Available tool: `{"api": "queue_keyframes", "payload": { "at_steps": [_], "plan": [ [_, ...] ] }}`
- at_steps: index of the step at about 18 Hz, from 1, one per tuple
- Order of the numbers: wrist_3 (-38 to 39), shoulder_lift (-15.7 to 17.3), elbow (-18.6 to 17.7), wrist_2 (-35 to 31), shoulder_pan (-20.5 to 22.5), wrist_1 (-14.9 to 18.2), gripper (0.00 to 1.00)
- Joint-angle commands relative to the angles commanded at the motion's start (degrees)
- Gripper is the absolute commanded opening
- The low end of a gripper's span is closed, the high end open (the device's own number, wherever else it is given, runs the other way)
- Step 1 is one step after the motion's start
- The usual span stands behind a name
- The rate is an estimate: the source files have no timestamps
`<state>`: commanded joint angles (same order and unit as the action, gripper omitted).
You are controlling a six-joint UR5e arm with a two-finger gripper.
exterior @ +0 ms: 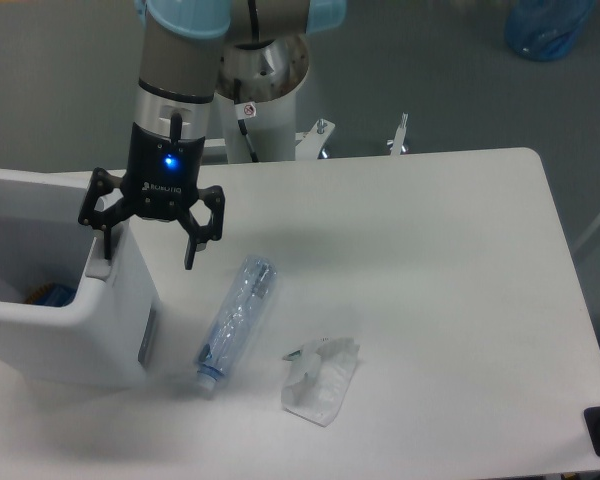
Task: Open the trash can
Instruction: 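Raise the gripper and move it away from the open trash can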
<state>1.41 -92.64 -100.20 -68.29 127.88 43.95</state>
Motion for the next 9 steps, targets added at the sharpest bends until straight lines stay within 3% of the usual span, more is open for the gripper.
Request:
{"api": "queue_keyframes", "payload": {
  "at_steps": [4,7,9],
  "plan": [
    [-1.40,-0.09,1.15,-0.09,6.31,-0.17,1.00],
    [-7.53,-1.31,3.16,-0.17,10.01,-0.09,1.00],
    [-12.98,-3.86,4.74,-0.26,12.21,-0.09,1.00]
  ]
}}
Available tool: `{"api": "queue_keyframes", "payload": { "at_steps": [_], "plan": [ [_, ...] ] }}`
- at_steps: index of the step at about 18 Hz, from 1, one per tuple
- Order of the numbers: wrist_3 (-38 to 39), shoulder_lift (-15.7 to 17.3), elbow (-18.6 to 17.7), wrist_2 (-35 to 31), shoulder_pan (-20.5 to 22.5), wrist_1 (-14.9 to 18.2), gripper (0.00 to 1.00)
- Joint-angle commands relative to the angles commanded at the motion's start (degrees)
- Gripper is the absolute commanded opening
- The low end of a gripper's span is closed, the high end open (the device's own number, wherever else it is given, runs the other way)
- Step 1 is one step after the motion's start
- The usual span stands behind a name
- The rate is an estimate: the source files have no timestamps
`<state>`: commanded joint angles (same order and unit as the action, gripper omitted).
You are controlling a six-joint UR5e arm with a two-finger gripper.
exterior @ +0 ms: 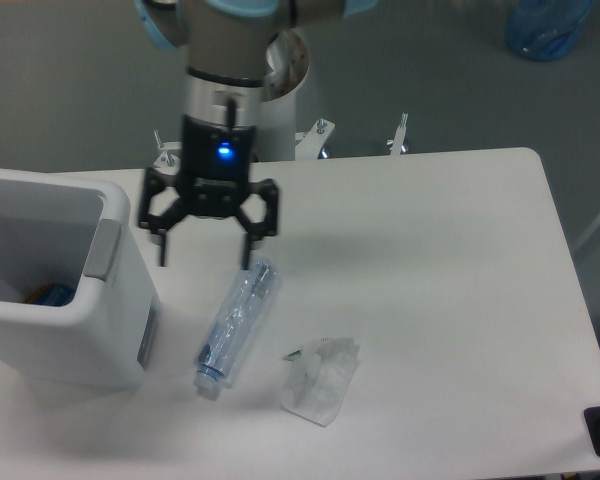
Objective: Open the trash can
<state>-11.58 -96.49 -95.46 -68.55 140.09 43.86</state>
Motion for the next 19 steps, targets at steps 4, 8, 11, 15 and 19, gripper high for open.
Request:
{"api": "queue_keyframes", "payload": {
  "at_steps": [4,8,11,15,19],
  "plan": [
    [-10.98,-4.22,0.36,-5.71,5.54,0.09,1.00],
    [-21.35,-9.32,0.45,-8.60,9.22,0.09,1.00],
    [-35.13,-10.21,0.45,-10.72,10.47,2.27,1.00],
    [-48.79,-11.08,1.15,-15.11,9.86,10.27,1.00],
    [-49.77,-11.79,1.06,-15.82,9.15,10.46,1.00]
  ]
}}
